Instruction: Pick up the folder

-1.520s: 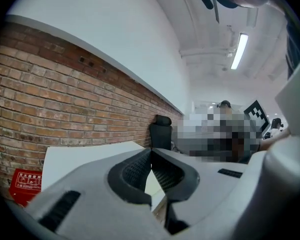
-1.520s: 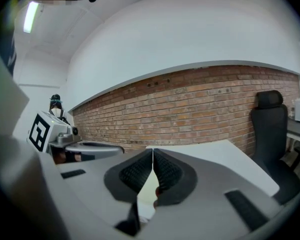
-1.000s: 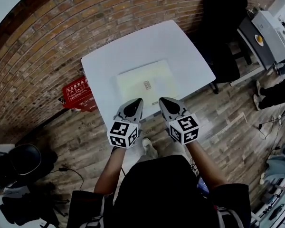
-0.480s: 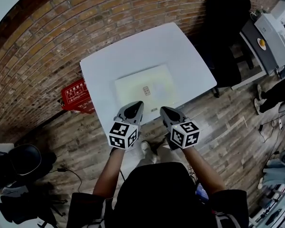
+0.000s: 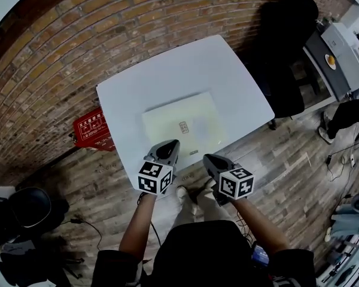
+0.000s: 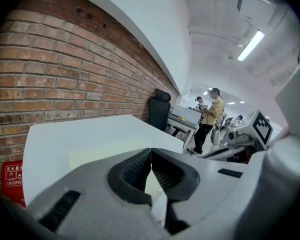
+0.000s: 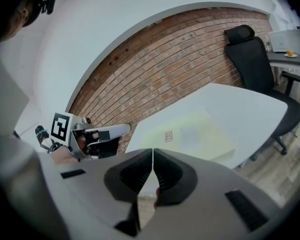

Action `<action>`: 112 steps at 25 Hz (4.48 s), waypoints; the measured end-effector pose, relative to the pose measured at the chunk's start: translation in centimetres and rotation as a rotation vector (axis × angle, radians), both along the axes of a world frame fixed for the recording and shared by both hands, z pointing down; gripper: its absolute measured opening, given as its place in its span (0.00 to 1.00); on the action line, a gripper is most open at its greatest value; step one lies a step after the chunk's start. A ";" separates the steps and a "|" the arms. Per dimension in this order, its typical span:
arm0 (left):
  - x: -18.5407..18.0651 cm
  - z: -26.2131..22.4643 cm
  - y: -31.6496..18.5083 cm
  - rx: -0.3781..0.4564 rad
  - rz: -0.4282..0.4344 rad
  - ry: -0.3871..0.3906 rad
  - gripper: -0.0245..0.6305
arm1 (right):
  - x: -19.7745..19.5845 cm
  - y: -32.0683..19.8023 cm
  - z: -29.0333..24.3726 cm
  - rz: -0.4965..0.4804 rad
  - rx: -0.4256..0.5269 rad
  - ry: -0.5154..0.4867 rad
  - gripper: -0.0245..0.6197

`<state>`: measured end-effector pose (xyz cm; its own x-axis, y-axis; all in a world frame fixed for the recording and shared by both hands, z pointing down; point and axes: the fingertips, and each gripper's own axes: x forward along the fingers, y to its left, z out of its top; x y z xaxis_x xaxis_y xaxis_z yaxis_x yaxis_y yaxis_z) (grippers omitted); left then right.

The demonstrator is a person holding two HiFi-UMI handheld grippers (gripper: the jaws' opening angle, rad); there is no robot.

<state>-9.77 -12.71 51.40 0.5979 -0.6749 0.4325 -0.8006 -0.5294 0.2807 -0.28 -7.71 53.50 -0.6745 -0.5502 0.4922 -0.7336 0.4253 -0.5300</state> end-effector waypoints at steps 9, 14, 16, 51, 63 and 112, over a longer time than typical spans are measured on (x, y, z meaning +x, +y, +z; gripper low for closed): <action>1.7 4.5 -0.2 -0.045 0.180 -0.106 0.07 | -0.7 1.8 3.5 -0.017 -0.113 -0.068 0.09; 2.2 5.8 -1.3 -0.049 0.215 -0.117 0.07 | -0.7 2.2 5.3 -0.018 -0.165 -0.096 0.09; 2.0 6.1 -1.9 -0.046 0.221 -0.121 0.07 | -0.9 2.2 5.9 -0.023 -0.184 -0.107 0.09; -0.3 10.4 -15.3 -0.044 0.428 -0.437 0.56 | -2.1 1.9 9.2 0.021 -0.300 -0.201 0.09; -0.5 11.9 -16.0 -0.092 0.505 -0.426 0.63 | -2.4 2.9 10.0 0.009 -0.353 -0.222 0.09; 0.2 13.1 -14.5 -0.202 0.545 -0.329 0.70 | -3.5 2.6 11.5 0.137 -0.510 -0.450 0.35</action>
